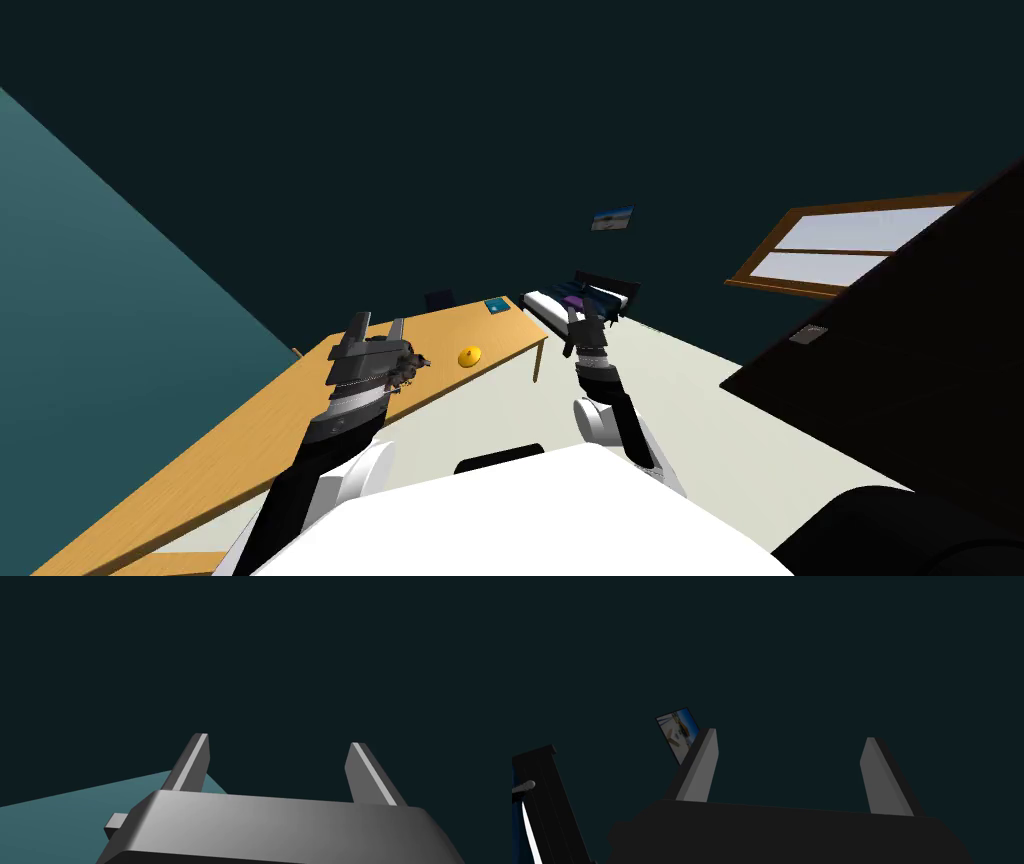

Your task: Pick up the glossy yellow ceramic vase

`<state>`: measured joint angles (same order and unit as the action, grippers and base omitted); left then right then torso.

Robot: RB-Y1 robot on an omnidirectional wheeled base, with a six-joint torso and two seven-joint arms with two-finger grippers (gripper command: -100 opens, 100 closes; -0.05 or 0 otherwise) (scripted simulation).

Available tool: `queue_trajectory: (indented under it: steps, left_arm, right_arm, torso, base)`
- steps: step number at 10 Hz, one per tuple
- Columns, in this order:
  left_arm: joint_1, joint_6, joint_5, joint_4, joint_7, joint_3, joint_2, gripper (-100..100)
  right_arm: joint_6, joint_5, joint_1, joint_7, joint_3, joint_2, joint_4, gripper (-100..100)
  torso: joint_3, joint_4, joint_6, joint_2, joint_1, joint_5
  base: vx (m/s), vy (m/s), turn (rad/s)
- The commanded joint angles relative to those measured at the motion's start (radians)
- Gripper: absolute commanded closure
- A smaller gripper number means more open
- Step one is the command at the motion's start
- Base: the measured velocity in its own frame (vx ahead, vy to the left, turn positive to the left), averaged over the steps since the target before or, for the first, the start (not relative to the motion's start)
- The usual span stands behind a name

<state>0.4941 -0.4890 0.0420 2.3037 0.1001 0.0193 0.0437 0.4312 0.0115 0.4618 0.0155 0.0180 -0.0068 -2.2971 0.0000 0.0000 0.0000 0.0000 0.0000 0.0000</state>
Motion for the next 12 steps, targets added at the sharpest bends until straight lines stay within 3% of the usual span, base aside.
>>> queue_trajectory:
  steps: [1, 7, 10, 12]
  left_arm:
    - [-0.004, 0.031, 0.023, -0.002, 0.017, -0.013, 0.03, -100]
    - [-0.023, 0.196, 0.153, -0.031, 0.106, -0.085, 0.114, -100]
    - [-0.026, 0.25, 0.183, -0.04, 0.124, -0.101, 0.129, -100]
    - [-0.03, 0.317, 0.249, -0.062, 0.16, -0.137, 0.161, -100]
  right_arm:
    - [0.0, 0.0, 0.0, 0.0, 0.0, 0.0, 0.0, 0]
    - [0.0, 0.0, 0.0, 0.0, 0.0, 0.0, 0.0, 0]
    - [0.0, 0.0, 0.0, 0.0, 0.0, 0.0, 0.0, 0]
    - [0.0, 0.0, 0.0, 0.0, 0.0, 0.0, 0.0, 0]
  torso:
    - [0.0, 0.0, 0.0, 0.0, 0.0, 0.0]
    - [-0.002, -0.001, 0.0, -0.003, -0.007, -0.001]
    - [-0.001, 0.0, 0.0, -0.002, -0.005, -0.001]
    - [-0.001, 0.0, 0.0, -0.001, -0.004, -0.001]
  base:
    - [0.014, -0.046, -0.192]
    - [0.031, -0.088, -0.243]
    - [0.028, -0.059, -0.133]
    - [0.047, -0.063, -0.269]
